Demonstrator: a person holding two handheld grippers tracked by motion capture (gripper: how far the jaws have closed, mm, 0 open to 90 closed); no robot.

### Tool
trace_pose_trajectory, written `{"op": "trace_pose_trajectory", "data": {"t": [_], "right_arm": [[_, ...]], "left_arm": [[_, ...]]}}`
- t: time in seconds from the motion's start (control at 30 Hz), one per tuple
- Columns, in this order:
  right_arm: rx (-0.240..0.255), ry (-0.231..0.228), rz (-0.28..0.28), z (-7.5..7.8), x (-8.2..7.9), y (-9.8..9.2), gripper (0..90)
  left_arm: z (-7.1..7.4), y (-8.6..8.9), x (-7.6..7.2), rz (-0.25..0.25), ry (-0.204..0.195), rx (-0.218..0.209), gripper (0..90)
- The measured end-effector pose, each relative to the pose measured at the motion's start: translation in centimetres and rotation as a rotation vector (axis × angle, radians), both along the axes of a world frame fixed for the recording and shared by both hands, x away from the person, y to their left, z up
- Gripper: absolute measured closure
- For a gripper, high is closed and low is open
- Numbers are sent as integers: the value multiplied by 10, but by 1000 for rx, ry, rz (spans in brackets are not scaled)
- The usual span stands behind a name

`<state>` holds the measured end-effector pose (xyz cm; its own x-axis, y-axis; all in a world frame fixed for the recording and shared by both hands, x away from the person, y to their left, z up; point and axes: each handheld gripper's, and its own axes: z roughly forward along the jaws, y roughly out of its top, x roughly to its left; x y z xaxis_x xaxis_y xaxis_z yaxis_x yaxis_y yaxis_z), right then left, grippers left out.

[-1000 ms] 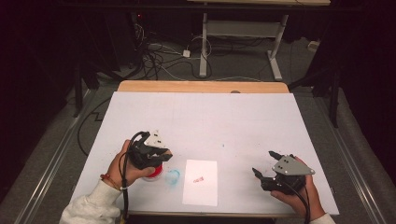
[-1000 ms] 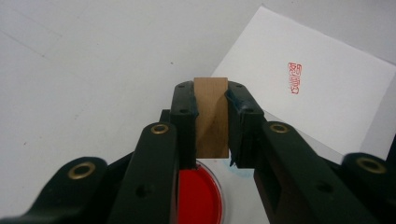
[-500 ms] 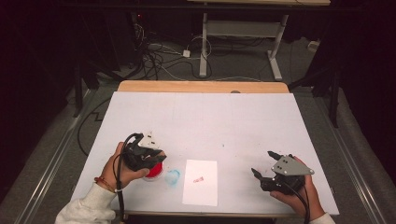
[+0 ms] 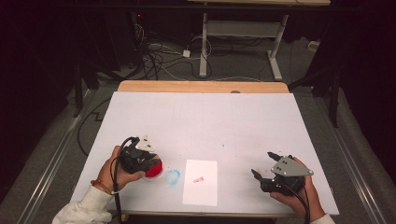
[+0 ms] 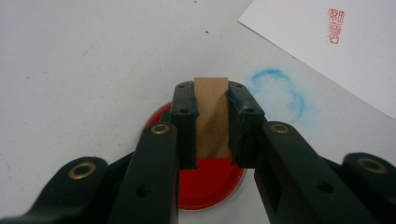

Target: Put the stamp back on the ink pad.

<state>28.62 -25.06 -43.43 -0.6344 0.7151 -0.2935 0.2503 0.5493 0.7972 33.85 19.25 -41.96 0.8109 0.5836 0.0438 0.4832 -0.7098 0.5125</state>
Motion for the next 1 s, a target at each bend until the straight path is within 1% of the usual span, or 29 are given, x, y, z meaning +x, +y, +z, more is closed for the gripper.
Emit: {"op": "trace_pose_trajectory", "data": {"t": [0.1, 0.17, 0.27, 0.43, 0.53, 0.67, 0.8, 0.93, 1.0], "right_arm": [[-3, 0, 2, 0, 0, 0, 226], [-3, 1, -1, 0, 0, 0, 226], [-3, 2, 1, 0, 0, 0, 226], [-6, 2, -1, -1, 0, 0, 226], [-6, 4, 0, -1, 0, 0, 226], [-5, 2, -1, -1, 0, 0, 226], [-7, 2, 1, -1, 0, -1, 226], [-4, 3, 0, 0, 0, 0, 226], [-5, 2, -1, 0, 0, 0, 226]], "left_arm": [[-6, 2, 2, 10, 7, 22, 737], [-10, 5, 3, 23, 12, 25, 737], [-13, 7, 4, 23, 17, 26, 737], [-19, 7, 7, 33, 34, 57, 737], [-22, 7, 8, 38, 43, 63, 736], [-22, 8, 9, 41, 47, 57, 733], [-23, 7, 10, 45, 49, 63, 723], [-22, 8, 9, 44, 49, 56, 700], [-21, 8, 9, 49, 50, 57, 673]]}}
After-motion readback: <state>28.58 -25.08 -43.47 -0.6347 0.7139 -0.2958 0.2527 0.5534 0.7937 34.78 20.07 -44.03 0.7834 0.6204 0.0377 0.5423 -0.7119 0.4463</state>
